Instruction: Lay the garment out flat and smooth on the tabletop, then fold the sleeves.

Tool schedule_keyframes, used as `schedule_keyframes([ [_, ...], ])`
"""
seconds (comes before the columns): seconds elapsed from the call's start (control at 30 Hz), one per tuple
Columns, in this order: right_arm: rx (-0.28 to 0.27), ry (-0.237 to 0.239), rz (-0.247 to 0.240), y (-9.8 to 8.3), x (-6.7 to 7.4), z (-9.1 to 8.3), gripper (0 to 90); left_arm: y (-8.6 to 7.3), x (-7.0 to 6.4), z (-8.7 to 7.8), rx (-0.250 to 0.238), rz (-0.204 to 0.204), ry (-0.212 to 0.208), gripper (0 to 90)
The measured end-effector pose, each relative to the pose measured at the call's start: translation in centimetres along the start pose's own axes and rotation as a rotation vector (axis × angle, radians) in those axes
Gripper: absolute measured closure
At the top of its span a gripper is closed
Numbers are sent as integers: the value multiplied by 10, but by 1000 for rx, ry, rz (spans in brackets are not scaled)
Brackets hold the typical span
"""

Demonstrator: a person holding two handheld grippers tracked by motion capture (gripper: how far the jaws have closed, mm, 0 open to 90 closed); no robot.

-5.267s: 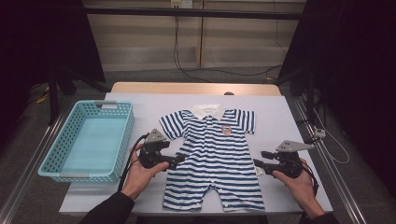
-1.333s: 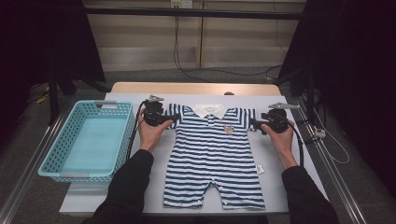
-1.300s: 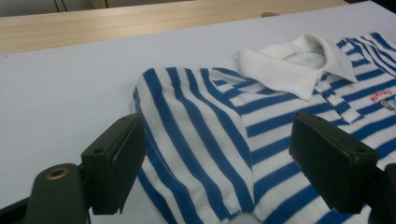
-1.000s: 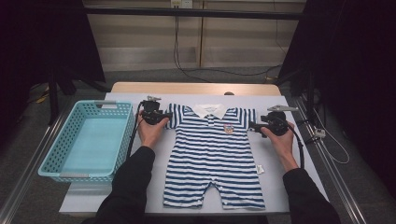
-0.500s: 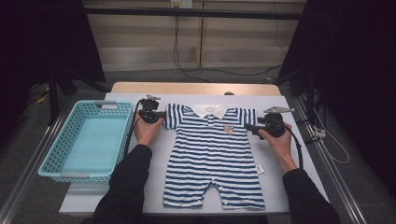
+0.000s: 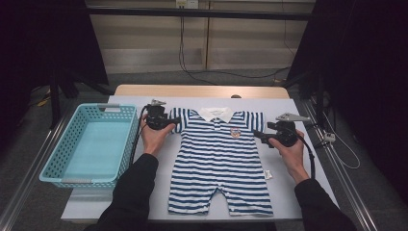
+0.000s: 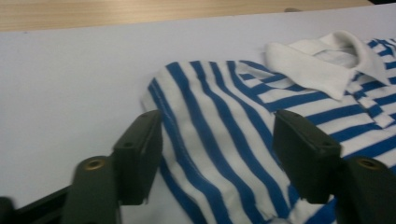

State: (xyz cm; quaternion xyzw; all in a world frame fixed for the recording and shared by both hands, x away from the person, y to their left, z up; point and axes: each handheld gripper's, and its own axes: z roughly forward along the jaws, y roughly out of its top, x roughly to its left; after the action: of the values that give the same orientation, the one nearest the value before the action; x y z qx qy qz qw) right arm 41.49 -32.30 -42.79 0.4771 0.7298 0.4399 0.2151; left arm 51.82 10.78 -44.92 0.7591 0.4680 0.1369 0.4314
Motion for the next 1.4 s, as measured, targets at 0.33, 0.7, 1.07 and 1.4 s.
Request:
schedule_keyframes([
  [0.33,-52,19,-27,-12,13,-28,91,-2,-4,-13,-50,7,-60,88],
  [0.7,-83,20,-44,-31,42,-50,83,-1,6,-6,-56,2,-44,60],
  [1.07,-132,26,-41,-49,59,-69,76,7,11,0,-45,-2,2,98],
  [1.4,-137,57,-30,-53,68,-78,64,14,17,13,29,1,-7,265],
])
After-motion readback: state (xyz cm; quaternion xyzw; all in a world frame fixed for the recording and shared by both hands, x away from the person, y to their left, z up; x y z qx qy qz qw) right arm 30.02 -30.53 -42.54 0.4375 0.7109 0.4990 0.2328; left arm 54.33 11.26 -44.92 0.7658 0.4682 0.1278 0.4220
